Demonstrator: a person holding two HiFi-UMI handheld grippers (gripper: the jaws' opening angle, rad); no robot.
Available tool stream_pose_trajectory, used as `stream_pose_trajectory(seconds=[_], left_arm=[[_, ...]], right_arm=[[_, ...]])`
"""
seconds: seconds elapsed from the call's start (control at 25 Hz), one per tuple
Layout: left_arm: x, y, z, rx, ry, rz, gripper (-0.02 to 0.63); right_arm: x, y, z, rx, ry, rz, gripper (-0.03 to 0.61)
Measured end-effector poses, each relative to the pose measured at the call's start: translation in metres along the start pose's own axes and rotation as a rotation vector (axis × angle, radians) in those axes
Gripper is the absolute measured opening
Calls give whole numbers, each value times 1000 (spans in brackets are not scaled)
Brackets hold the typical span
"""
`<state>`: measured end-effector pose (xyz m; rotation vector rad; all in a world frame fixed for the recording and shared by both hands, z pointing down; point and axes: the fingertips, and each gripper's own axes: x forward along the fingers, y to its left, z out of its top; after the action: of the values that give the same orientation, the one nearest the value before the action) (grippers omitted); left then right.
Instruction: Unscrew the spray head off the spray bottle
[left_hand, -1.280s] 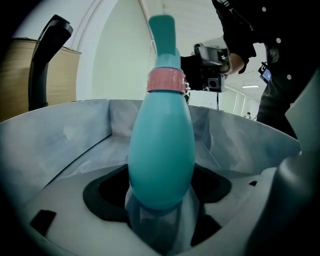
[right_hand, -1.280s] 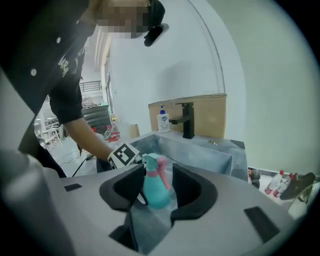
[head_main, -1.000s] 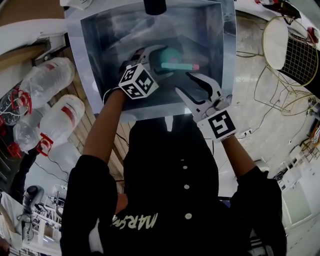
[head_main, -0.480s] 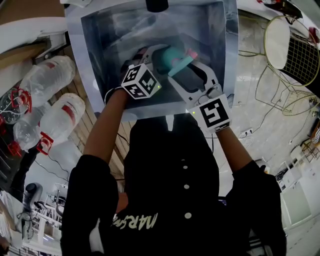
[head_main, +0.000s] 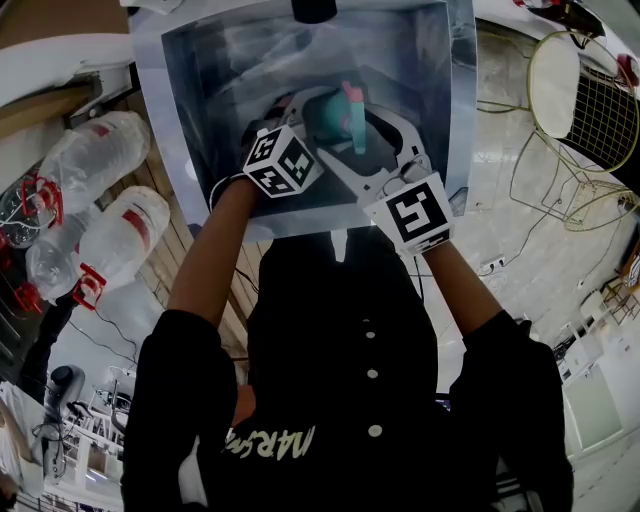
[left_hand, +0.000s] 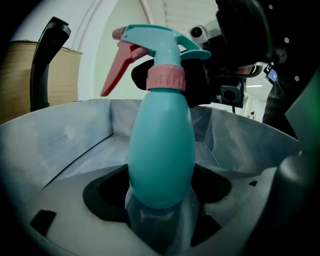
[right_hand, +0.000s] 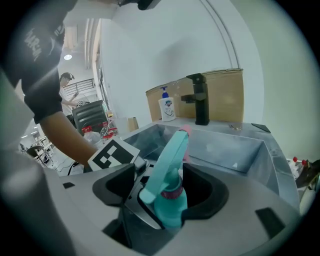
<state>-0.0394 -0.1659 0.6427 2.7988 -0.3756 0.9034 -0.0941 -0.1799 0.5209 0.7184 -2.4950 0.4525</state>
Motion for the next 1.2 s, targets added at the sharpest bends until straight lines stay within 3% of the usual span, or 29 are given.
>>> stream_pose_trajectory(seconds=[0.12, 0.32, 0.36, 0.48, 0.68, 0.84, 0.96, 1.04, 1.2], left_arm=[[0, 0, 0, 1, 0, 1, 393], [1, 0, 1, -1, -6, -4, 393], [1, 1, 2, -2, -8, -6, 393], [2, 3, 1, -1, -15, -10, 393], [1, 1, 1, 21, -36, -41, 393], [1, 1, 2, 7, -82, -64, 393], [2, 2, 3, 17, -93, -64, 393], [1, 1, 2, 26, -90, -60, 393], [0, 0, 2, 29, -77, -59, 393]], right_arm=[[6, -3, 4, -26, -8, -3, 303], [10, -12, 1, -170, 9, 2, 157], [11, -13, 1, -194, 7, 25, 156], [13, -8, 1, -263, -12, 150, 153], [6, 6, -7, -437, 2, 433, 152], [3, 8, -7, -454, 0, 591, 152], [4, 7, -6, -441, 40, 592, 159], [2, 4, -9, -410, 85, 565, 203], [-25, -21, -12, -343, 146, 410, 250]])
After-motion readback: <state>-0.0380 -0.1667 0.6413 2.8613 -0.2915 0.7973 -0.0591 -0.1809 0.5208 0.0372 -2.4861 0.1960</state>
